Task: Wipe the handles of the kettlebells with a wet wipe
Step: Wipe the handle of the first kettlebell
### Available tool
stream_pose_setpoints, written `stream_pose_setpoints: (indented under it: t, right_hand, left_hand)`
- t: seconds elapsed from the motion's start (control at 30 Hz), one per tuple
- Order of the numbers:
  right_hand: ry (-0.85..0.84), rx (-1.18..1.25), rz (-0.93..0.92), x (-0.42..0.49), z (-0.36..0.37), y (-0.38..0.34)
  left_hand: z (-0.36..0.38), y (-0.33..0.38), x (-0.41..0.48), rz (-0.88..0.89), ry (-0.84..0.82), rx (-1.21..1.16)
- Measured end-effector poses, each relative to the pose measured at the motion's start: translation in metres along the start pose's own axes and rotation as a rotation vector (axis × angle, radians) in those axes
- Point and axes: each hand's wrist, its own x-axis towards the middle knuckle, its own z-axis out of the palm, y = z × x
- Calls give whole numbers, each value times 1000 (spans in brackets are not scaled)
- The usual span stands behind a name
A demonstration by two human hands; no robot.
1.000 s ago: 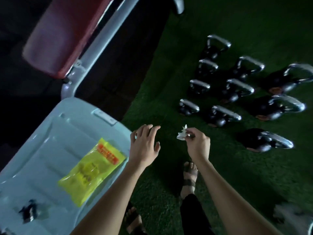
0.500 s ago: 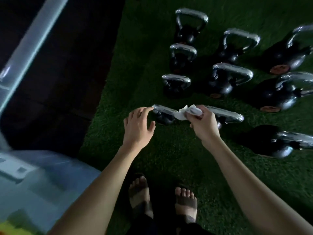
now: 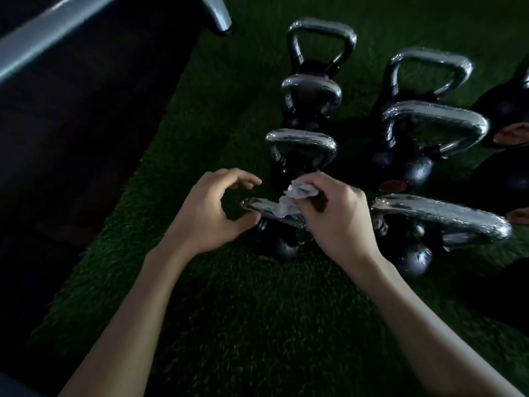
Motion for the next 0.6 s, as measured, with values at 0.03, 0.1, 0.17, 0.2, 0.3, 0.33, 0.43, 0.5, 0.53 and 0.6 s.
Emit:
stream_pose_setpoints:
  t: [0.03, 0.1, 0.17, 0.2, 0.3, 0.33, 0.43, 0.5, 0.53, 0.6]
  right_hand:
    - [22, -28, -35, -1, 3, 3]
    - [64, -89, -78, -1, 8, 9]
    - [77, -150, -119, -1, 11, 13]
    - [66, -198, -147, -1, 12, 14]
    - [12, -356, -235, -10, 12, 10]
    - [-2, -368, -236, -15, 12, 8]
    - [-27, -310, -183, -27, 14, 1]
    - [-42, -246, -169, -27, 17, -1]
    - [-41, -201, -164, -25, 16, -1]
    - [-40, -131, -151, -19, 12, 3]
  left_hand:
    - [-1, -2, 1, 18, -40, 38]
    - [-5, -6, 3, 32, -77, 90]
    - [-9, -8, 4, 32, -69, 108]
    - [-11, -8, 5, 31, -65, 118]
    - [-15, -5, 5, 36, -68, 175]
    - [-15, -3, 4, 30, -64, 191]
    - [-16, 3, 4, 15, -54, 220]
    - [-16, 5, 5, 21, -64, 240]
    - [-16, 5, 6, 11, -75, 243]
    - [-18, 6, 8, -16, -111, 242]
